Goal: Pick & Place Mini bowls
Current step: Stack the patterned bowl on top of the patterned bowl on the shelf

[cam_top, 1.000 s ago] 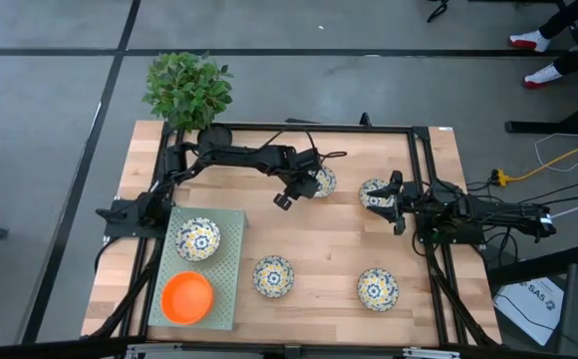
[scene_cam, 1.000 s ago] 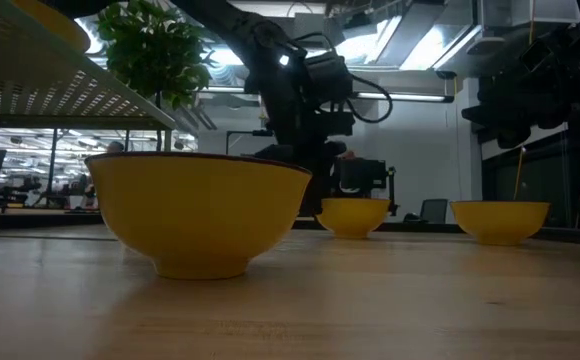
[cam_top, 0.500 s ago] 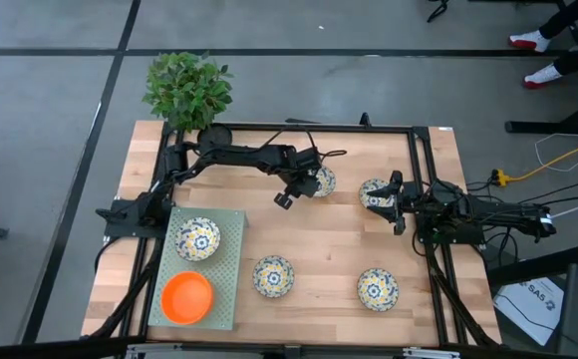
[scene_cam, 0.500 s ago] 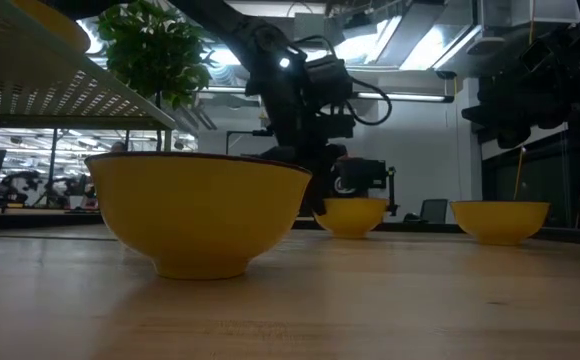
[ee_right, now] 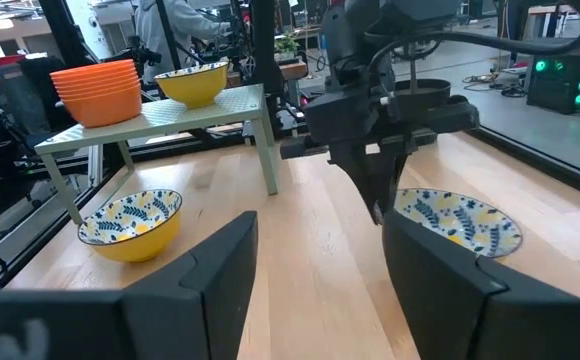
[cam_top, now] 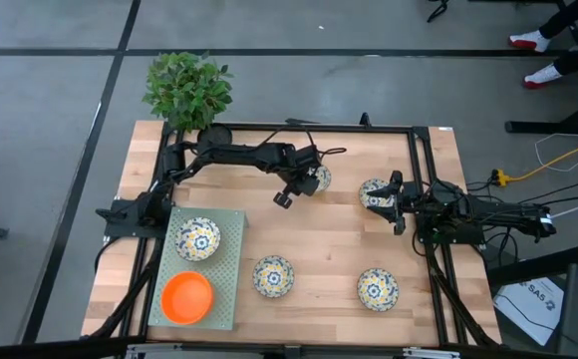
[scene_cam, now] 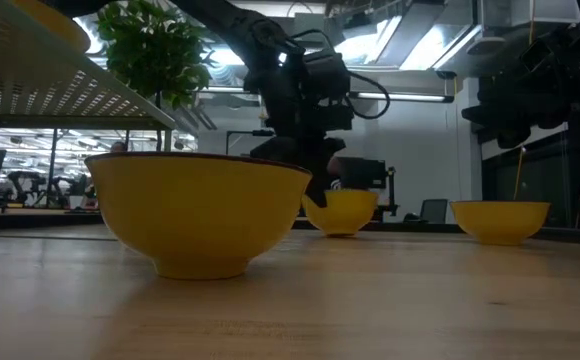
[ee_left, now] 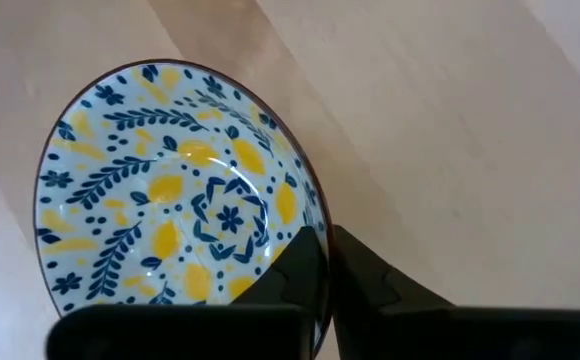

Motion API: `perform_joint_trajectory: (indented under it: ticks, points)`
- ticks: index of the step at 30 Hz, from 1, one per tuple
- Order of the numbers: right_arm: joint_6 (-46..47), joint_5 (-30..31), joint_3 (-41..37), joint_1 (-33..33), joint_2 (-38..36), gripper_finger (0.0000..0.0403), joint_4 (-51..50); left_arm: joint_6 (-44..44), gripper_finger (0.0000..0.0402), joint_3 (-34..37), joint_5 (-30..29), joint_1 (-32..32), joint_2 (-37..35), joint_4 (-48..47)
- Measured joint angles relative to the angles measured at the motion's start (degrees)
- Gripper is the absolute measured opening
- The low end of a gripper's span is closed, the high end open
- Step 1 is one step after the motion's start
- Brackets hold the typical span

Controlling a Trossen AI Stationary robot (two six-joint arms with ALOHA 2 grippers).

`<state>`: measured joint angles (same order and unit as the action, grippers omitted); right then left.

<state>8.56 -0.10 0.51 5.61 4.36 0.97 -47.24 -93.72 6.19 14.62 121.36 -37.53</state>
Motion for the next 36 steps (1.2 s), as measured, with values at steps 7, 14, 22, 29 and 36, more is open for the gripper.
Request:
perform_joint_trajectory:
  ticks: [7, 14, 22, 29, 36]
  points:
    - [0.00, 0.00, 0.00, 0.00, 0.00, 0.0215, 0.01, 0.34, 0.0006, 0.14, 3.09, -0.09, -2.23, -2.41]
    - [0.00, -0.87, 0.00, 0.00, 0.00, 0.0215, 0.00, 0.19, 0.0005, 0.14, 2.90, -0.01, -5.71, -3.25]
    - [0.00, -1.03, 0.00, -0.02, 0.00, 0.0215, -0.02, 0.04, 0.0005, 0.12, 2.48, -0.05, -10.33, -3.36]
    - [0.00, -1.03, 0.00, -0.02, 0.00, 0.0215, -0.02, 0.14, 0.0005, 0.12, 2.14, -0.05, -13.65, -3.37]
    - [0.00, -1.03, 0.00, -0.02, 0.00, 0.0215, -0.02, 3.01, 0.0005, 0.07, 1.84, -0.05, -17.02, -3.56]
